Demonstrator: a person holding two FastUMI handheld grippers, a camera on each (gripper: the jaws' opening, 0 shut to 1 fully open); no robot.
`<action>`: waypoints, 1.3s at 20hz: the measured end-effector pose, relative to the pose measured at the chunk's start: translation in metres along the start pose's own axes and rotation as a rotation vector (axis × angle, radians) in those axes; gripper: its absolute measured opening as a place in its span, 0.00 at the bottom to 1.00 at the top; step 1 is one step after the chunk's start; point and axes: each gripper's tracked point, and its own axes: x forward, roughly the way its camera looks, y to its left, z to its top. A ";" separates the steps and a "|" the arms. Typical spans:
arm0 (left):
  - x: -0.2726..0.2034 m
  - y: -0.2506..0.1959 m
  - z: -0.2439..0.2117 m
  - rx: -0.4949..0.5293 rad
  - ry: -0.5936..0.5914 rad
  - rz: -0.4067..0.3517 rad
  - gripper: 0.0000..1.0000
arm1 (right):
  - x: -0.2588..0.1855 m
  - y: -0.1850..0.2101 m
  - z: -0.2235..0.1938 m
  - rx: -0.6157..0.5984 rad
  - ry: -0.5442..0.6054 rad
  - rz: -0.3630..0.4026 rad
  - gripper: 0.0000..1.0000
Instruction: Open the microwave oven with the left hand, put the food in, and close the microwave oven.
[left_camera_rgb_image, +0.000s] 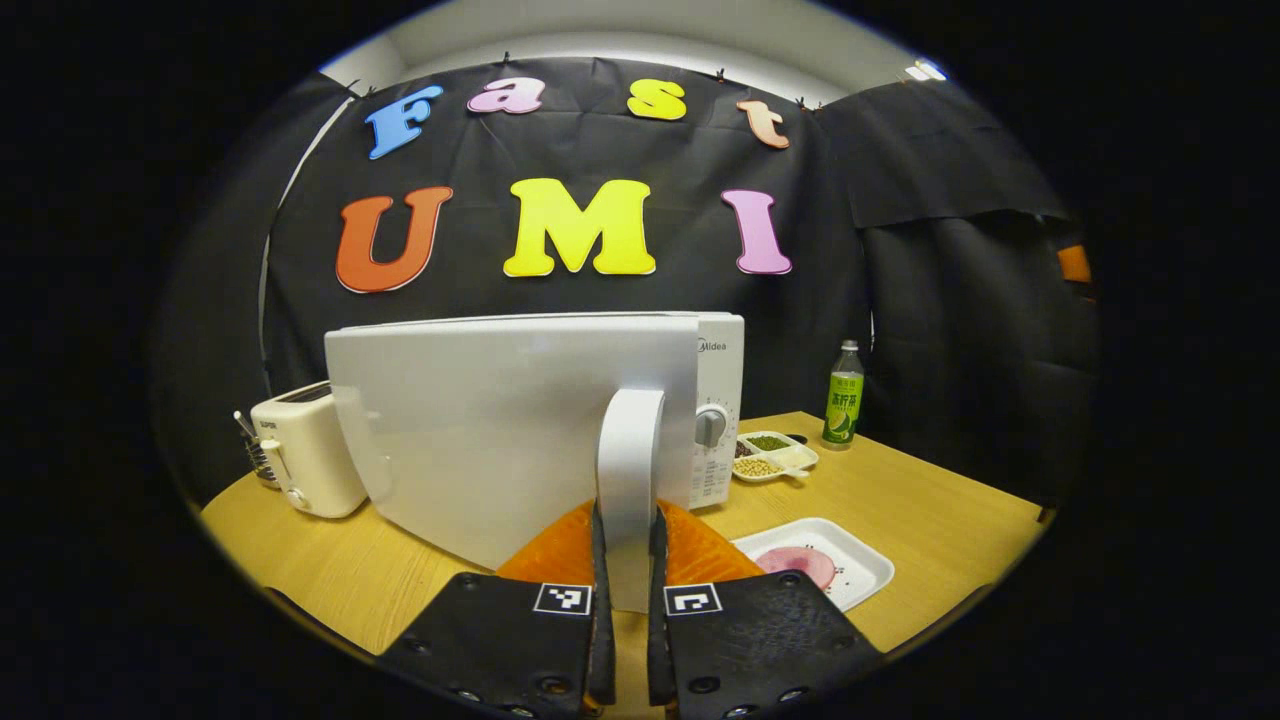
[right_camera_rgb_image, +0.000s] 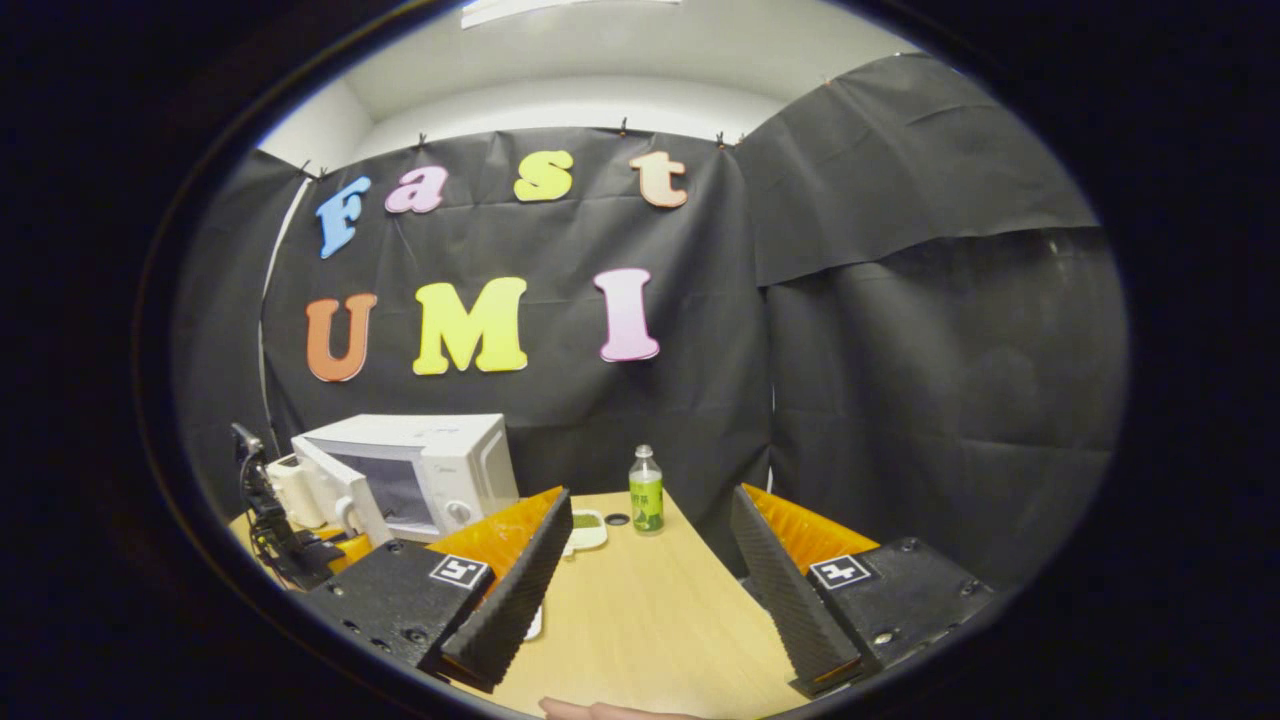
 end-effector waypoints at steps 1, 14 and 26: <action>-0.014 0.007 -0.003 0.001 -0.003 0.005 0.12 | -0.005 0.007 0.002 0.000 -0.004 0.009 0.96; -0.230 0.140 0.006 -0.033 -0.007 0.334 0.90 | 0.014 0.049 -0.018 -0.082 0.036 0.063 1.00; -0.226 0.136 0.111 -0.062 -0.096 0.322 0.92 | 0.133 0.084 -0.045 -0.295 0.316 0.100 1.00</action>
